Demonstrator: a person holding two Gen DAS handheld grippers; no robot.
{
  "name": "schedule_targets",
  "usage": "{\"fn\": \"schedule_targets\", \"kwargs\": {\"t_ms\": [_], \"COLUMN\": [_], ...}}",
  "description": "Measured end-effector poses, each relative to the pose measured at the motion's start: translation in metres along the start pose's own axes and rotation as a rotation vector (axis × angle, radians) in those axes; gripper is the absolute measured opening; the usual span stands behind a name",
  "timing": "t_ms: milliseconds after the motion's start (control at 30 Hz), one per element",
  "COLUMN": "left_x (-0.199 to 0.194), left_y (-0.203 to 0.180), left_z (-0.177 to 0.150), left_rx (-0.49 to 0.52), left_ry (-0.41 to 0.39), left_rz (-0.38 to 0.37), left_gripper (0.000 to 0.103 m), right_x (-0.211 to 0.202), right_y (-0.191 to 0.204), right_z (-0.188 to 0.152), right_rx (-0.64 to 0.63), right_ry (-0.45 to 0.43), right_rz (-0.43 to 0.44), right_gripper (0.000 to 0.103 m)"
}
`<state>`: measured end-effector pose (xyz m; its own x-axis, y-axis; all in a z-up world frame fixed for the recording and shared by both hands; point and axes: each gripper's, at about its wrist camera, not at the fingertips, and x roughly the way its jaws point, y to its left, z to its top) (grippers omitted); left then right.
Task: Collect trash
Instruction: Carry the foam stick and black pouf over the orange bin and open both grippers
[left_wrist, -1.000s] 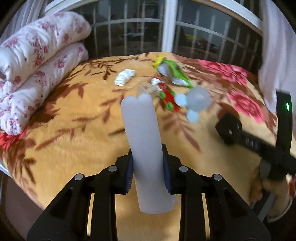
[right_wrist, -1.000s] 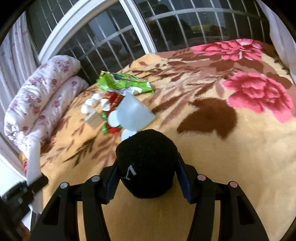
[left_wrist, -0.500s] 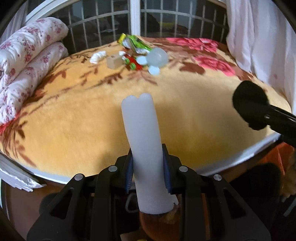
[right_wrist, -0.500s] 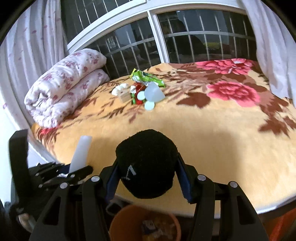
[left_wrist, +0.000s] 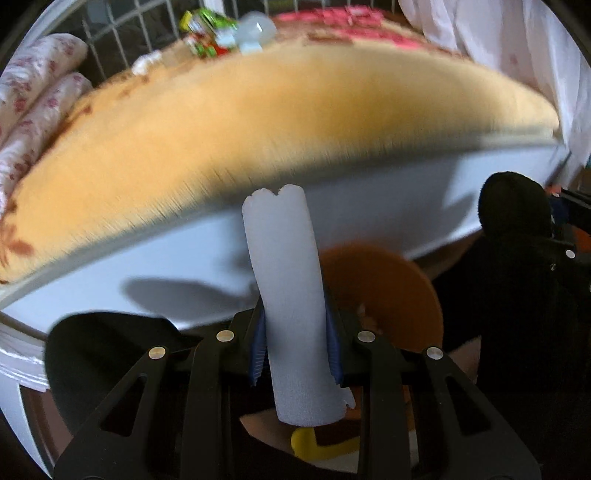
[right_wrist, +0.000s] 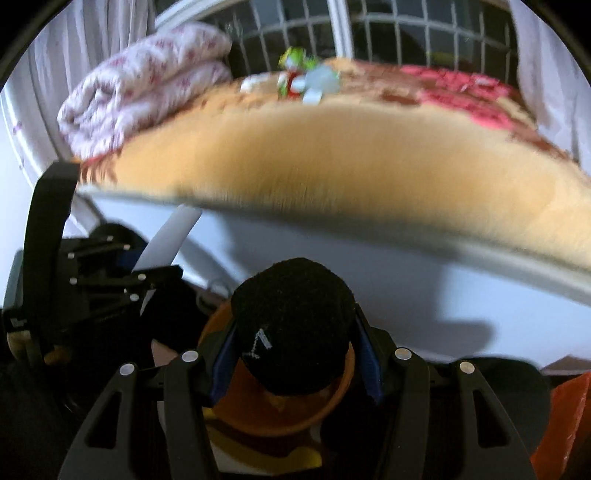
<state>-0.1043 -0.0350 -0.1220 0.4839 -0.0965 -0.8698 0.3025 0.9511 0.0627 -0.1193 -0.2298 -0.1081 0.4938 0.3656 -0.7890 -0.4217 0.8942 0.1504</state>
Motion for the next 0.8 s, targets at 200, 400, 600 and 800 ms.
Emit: {"fn": "schedule_targets", "kwargs": {"t_ms": [200, 400, 600, 800], "left_x": [0.054, 0.107, 0.132, 0.135], "left_y": [-0.005, 0.010, 0.003, -0.006], "left_z": [-0.010, -0.019, -0.028, -0.026], "left_rx": [0.015, -0.018, 0.022, 0.018], "left_ry": [0.181, 0.319, 0.393, 0.397], "left_rz": [-0.061, -0.083, -0.069, -0.074], "left_gripper": [0.026, 0.026, 0.026, 0.032], "right_x": [0.073, 0.117, 0.152, 0.163], "right_y": [0.007, 0.007, 0.004, 0.003], "right_z": [-0.022, -0.034, -0.041, -0.041], "right_rx": [-0.055, -0.068, -0.024, 0.002], "right_ry": [0.237, 0.343, 0.466, 0.500], "right_rz": [-0.014, -0.010, 0.003, 0.017], "right_gripper": [0.055, 0.056, 0.056, 0.058]}}
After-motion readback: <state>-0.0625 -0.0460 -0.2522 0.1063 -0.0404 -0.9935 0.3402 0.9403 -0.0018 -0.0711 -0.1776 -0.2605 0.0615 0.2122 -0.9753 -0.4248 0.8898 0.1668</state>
